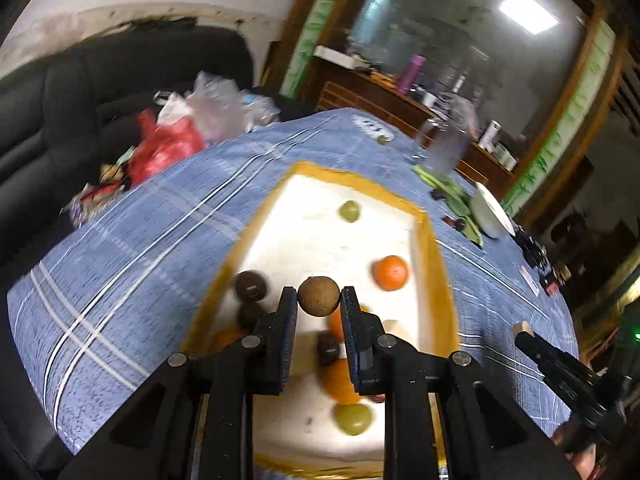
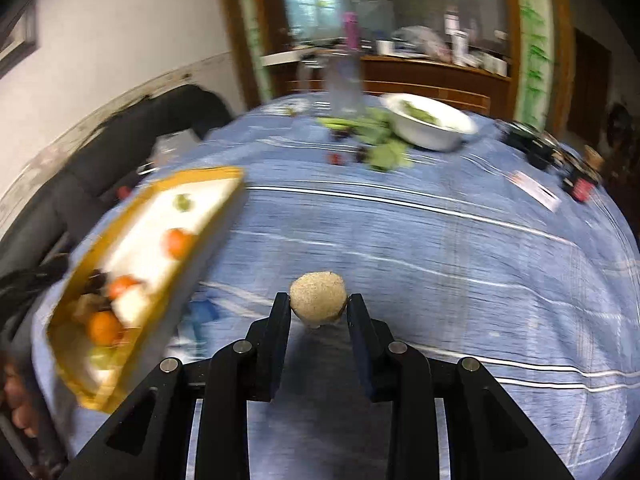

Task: Organize fruits
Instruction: 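Carry the brown fruit and white piece over the tray and open both tools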

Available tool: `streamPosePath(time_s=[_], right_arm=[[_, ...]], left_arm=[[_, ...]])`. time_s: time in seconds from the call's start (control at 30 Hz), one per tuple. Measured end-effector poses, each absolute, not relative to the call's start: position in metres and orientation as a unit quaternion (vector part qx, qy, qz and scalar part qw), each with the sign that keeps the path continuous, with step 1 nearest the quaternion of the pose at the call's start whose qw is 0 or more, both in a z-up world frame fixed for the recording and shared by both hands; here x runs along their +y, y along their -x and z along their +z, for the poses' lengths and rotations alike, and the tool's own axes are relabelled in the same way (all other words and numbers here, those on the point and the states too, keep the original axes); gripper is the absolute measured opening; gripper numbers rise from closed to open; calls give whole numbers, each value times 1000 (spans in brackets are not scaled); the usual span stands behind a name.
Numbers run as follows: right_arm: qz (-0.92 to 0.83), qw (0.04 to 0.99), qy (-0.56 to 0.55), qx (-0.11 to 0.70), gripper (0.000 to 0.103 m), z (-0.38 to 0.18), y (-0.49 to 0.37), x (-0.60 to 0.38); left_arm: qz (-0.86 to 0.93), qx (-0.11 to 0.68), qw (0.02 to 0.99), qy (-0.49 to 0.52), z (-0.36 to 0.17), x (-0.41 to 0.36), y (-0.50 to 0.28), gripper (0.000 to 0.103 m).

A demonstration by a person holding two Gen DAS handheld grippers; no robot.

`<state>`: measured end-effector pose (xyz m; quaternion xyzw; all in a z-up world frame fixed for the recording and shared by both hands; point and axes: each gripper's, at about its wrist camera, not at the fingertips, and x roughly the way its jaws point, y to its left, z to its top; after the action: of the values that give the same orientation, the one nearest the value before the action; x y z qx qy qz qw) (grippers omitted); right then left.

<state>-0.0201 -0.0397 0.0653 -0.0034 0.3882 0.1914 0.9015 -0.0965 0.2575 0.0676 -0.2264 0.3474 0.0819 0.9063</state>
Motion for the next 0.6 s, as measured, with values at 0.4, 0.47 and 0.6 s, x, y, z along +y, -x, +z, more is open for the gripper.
streamPosePath(time_s=[0.4, 0.47, 0.6], right_arm=[[305, 866, 87, 387, 32, 70, 53, 98], [311, 859, 98, 395, 32, 62, 55, 111], [319, 849, 115, 406, 32, 51, 62, 122]], left_arm=[[88, 366, 911, 167, 51, 252, 110, 21], [83, 370, 910, 166, 49, 251, 109, 21], [81, 373, 909, 170, 46, 255, 109, 21]])
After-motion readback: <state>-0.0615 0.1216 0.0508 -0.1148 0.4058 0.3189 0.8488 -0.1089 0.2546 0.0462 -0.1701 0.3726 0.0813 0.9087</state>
